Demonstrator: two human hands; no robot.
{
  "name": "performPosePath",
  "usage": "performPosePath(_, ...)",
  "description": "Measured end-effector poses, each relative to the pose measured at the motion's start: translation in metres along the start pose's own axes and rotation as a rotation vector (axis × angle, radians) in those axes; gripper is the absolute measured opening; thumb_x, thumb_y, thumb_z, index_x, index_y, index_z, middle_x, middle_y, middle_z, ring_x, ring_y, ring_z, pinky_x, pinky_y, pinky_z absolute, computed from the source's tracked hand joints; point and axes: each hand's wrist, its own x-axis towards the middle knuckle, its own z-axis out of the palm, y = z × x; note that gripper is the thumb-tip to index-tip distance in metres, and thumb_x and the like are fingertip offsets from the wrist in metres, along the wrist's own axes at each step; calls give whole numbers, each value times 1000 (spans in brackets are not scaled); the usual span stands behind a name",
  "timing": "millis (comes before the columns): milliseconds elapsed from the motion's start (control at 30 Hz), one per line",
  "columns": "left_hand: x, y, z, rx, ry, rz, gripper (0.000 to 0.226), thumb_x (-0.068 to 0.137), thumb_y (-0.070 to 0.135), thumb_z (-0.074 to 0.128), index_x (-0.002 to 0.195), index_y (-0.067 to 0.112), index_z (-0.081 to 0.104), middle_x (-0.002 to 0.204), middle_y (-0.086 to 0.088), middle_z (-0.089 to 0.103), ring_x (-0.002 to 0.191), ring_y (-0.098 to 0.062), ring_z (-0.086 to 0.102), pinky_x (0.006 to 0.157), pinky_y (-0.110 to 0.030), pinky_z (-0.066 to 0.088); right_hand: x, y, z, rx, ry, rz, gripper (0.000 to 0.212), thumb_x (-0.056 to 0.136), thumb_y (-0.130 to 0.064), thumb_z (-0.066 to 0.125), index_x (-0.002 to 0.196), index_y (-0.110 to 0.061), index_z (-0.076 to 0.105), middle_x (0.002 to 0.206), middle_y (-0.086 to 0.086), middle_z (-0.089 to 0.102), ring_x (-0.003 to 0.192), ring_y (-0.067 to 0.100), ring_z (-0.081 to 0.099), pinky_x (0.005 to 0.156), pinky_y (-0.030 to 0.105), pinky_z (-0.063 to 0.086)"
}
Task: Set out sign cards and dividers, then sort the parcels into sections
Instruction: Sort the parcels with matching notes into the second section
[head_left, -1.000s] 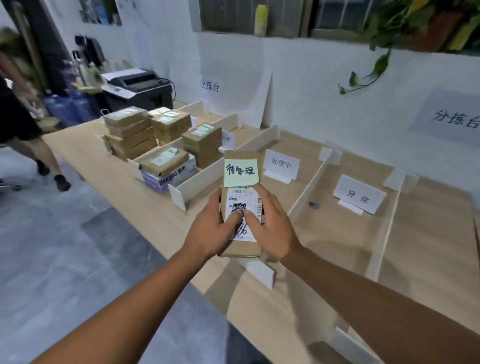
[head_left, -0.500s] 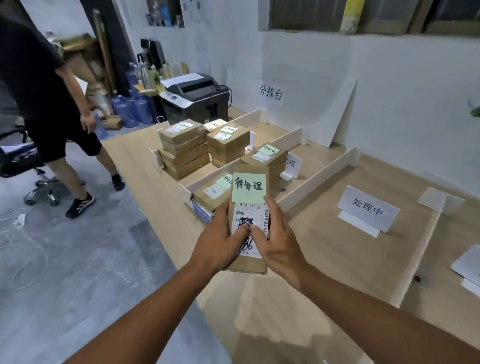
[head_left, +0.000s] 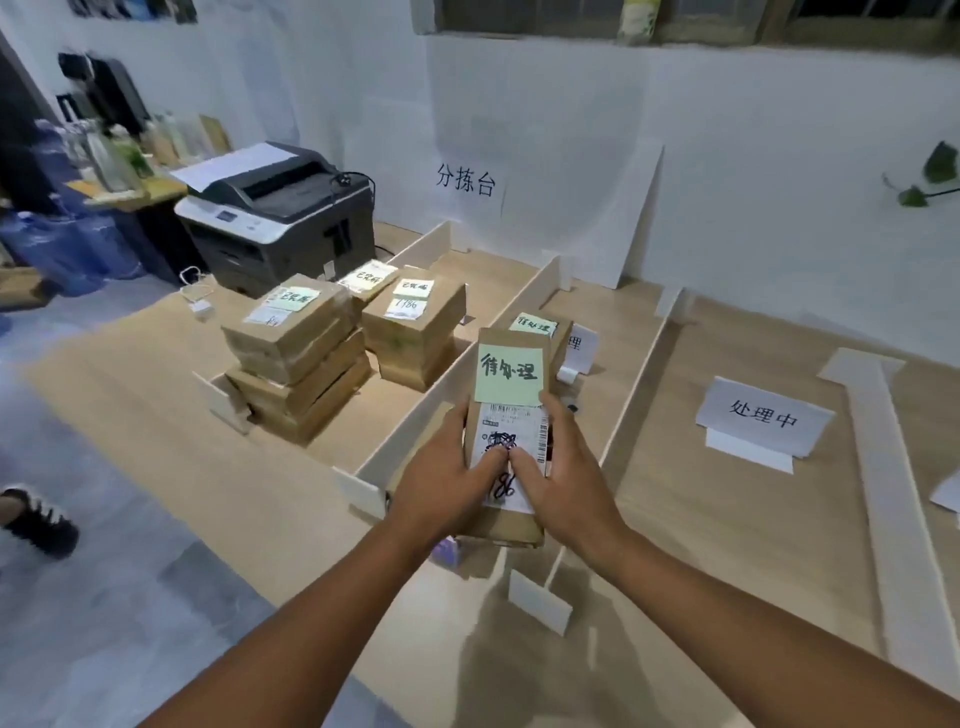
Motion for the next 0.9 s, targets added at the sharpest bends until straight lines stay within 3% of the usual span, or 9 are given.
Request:
performPosePath(67,26,-5,-11,-16,-55,37,53,90,62,58,136,64,31,122,30,64,99,2,69,77,-26,62,18,-6,8,-6,43,42,67,90,-54,50,148,-49,18,149,-13,46,109,-9,56,85,11,42)
performPosePath(133,51,-7,-19,-31,-93,66,53,87,65,55,123,82,21,111,36,63,93,8,68,69,-14,57,38,-6,12,-50,86,78,69,89,-56,48,149,-48,16,153,-9,44,115,3,54,88,16,39)
performPosePath(233,90,-11,-24,-45,-119,107,47,84,64,55,109,88,22,98,46,58,92,13,65,71,-13,53,70,0,18,-63,129,111,70,91,-55,51,150,-49,14,156,-9,39,114,-5,46,85,2,34)
performPosePath(267,105,-12,-24,-43,-137,119,46,86,63,56,109,87,25,99,47,57,94,13,64,75,-19,55,81,3,19,-59,145,124,71,89,-57,50,150,-49,14,156,-9,38,118,-2,47,89,5,37)
performPosePath(400,168,-24,-15,-39,-195,110,39,86,60,58,115,71,34,103,44,59,101,5,66,84,-34,58,136,16,22,-31,182,177,77,82,-65,45,151,-50,16,157,-8,37,136,16,45,110,40,43)
performPosePath(567,247,-24,-5,31,-265,124,57,85,59,53,138,43,44,102,30,61,87,11,60,71,-18,46,200,32,19,-33,232,257,69,92,-52,53,151,-49,18,153,-8,41,133,18,48,109,50,44)
performPosePath(733,313,-26,14,43,-366,141,62,84,63,51,140,38,44,99,27,60,78,16,58,64,-17,44,252,58,15,-56,283,318,65,93,-49,53,150,-47,19,149,-5,46,122,18,55,103,42,46)
performPosePath(800,330,-36,27,34,-419,119,54,90,56,54,139,36,44,104,23,60,80,13,57,64,-16,43,265,73,19,-63,266,358,65,95,-47,53,150,-46,19,147,-3,49,115,16,58,91,32,48)
performPosePath(900,339,-58,45,27,-474,112,33,97,43,55,129,42,45,111,19,58,83,5,58,65,-14,39,271,90,34,-77,237,412,62,97,-44,54,150,-44,20,148,0,49,117,21,60,93,34,51)
